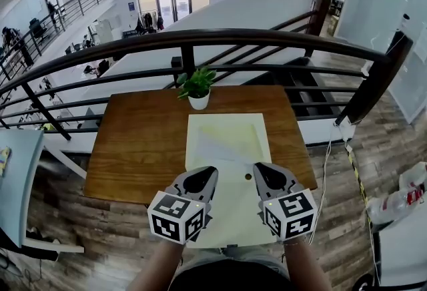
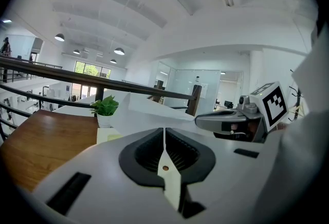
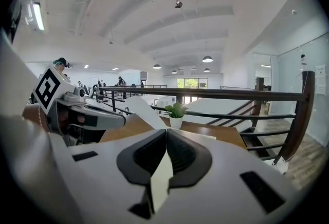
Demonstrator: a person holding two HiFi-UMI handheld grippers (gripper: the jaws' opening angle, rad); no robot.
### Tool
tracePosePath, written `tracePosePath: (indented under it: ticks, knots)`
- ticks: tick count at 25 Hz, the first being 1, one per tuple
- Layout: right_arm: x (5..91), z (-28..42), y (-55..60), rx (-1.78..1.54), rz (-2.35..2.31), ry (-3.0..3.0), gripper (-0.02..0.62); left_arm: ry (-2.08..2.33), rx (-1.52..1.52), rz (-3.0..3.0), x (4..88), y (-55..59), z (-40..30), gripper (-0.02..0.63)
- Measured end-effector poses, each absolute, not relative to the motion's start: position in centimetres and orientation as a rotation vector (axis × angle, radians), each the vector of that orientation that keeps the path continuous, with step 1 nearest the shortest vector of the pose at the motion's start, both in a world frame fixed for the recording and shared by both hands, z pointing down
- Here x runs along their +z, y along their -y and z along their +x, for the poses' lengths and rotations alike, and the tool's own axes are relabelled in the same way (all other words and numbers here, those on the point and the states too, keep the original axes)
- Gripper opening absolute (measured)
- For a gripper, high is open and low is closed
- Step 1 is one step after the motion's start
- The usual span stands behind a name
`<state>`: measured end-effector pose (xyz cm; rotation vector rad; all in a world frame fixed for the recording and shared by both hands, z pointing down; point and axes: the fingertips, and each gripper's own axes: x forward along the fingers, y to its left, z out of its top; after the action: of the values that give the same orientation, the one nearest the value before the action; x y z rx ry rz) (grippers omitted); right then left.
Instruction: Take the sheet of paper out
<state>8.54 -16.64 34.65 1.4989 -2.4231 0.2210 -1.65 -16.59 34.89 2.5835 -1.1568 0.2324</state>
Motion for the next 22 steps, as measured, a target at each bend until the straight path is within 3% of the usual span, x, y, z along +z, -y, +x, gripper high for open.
tracePosePath:
  ticks: [22]
  knots:
    - [35.0,8.8,17.0,0.221,1.498,2.424,0.028,1.101,0.255,2.549,36.3,16.7,-0.6,0.025]
